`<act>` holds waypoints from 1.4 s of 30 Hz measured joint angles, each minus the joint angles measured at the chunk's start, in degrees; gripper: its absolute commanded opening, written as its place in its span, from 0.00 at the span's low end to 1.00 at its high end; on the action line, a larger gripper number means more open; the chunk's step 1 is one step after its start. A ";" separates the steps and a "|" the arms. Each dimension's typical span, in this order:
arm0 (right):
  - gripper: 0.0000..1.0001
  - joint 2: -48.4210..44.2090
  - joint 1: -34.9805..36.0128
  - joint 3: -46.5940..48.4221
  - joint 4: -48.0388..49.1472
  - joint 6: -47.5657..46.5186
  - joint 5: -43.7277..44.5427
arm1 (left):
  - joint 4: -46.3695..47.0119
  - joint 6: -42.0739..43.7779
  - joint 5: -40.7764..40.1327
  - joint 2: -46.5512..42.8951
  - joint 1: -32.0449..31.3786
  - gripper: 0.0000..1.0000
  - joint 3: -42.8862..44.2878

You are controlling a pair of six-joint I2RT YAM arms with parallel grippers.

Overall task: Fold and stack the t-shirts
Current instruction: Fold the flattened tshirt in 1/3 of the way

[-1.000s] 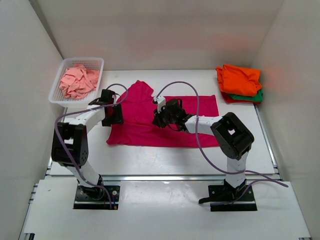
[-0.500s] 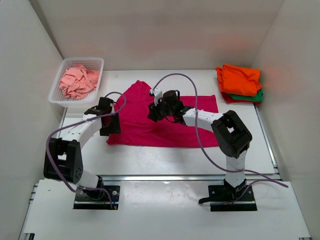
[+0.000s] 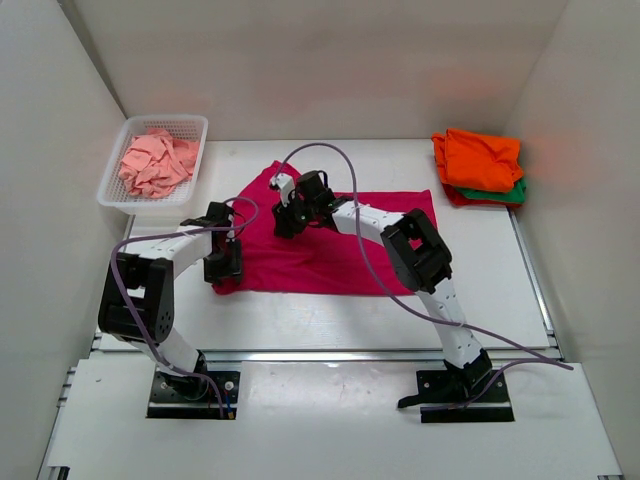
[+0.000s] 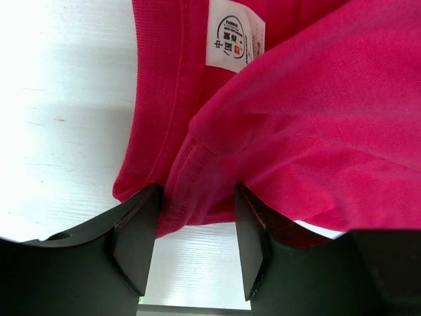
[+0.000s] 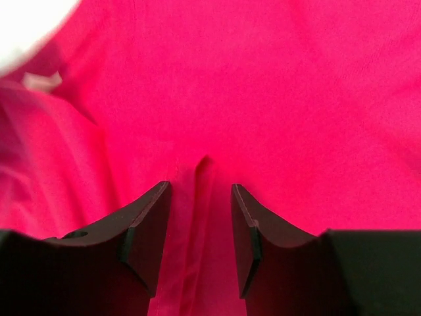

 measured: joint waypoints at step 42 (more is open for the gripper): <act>0.00 -4.76 -2.10 -4.02 2.80 1.86 5.07 | 1.60 0.00 -0.07 -0.63 0.09 0.58 -1.20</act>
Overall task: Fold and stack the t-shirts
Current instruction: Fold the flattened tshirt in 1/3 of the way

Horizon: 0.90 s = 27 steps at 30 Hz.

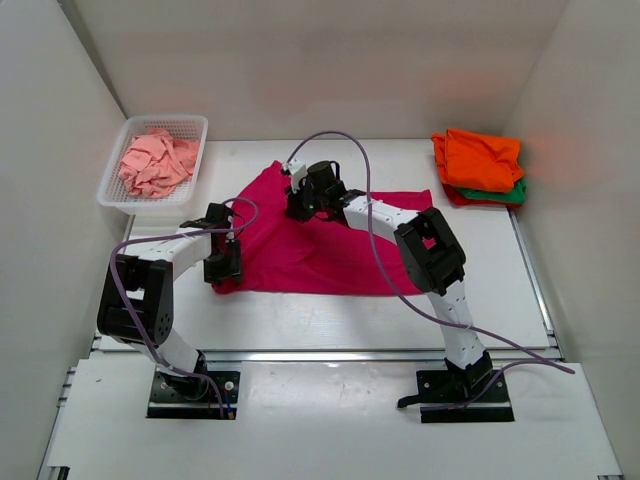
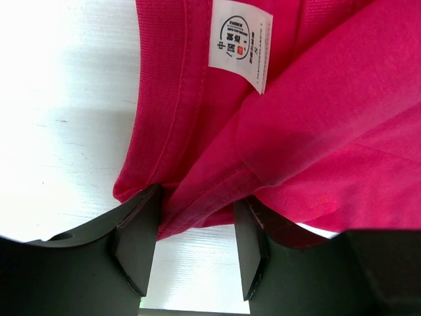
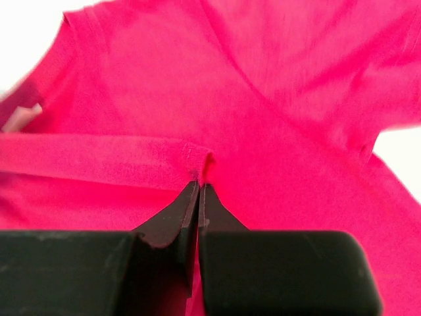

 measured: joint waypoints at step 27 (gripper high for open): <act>0.37 -17.38 -14.40 -11.63 -14.34 4.63 17.07 | -1.57 -0.61 -0.39 -7.15 -0.22 0.64 7.69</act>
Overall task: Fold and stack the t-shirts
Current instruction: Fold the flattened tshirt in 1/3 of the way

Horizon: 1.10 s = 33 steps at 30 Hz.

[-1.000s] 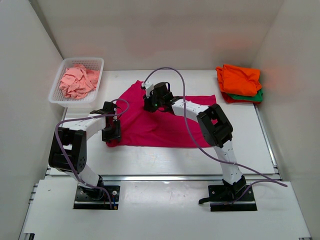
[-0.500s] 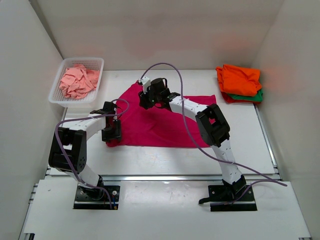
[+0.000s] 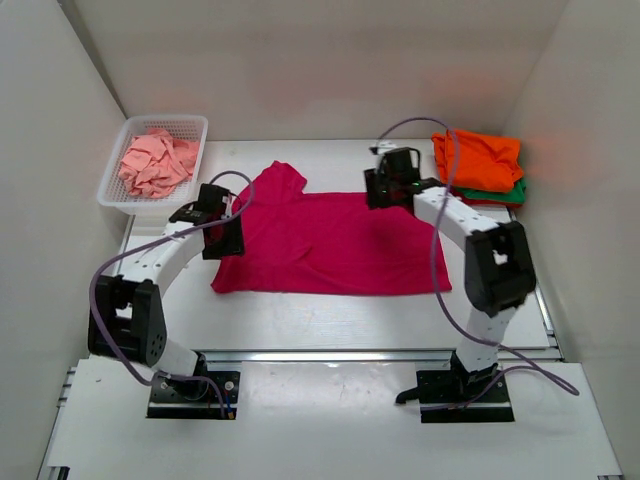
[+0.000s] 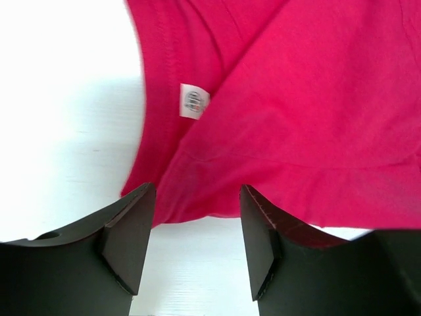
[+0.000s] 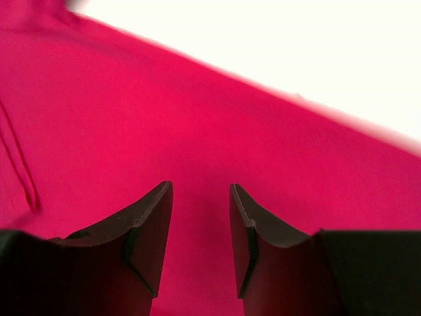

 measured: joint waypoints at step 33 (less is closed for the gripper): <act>0.42 -39.08 -19.06 -46.38 -4.02 10.12 6.43 | 6.27 -3.48 0.63 5.79 -5.18 0.60 -9.60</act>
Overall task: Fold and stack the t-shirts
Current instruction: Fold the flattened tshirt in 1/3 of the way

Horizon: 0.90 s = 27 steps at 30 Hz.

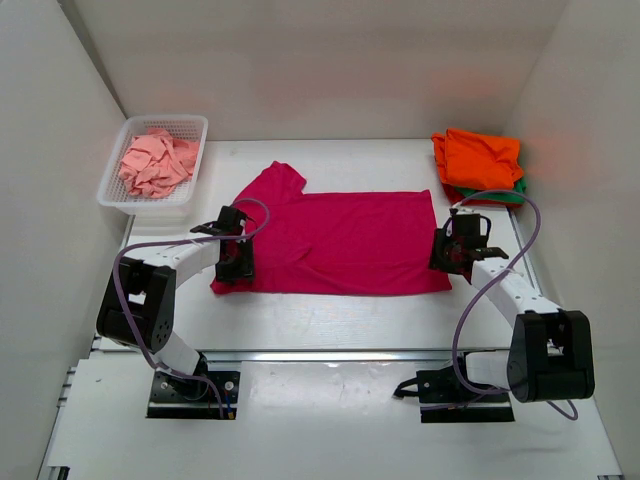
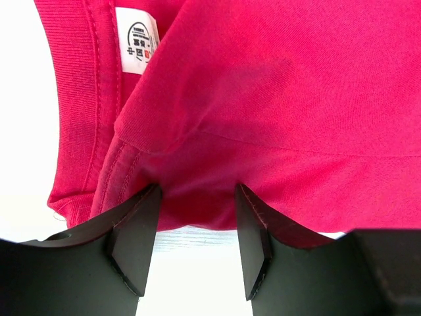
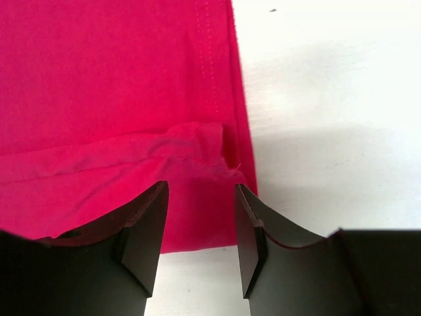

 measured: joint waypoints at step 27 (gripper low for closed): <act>0.20 7.23 -7.02 2.25 3.98 0.13 -5.11 | 0.44 0.74 -0.04 -0.57 1.18 0.59 -0.61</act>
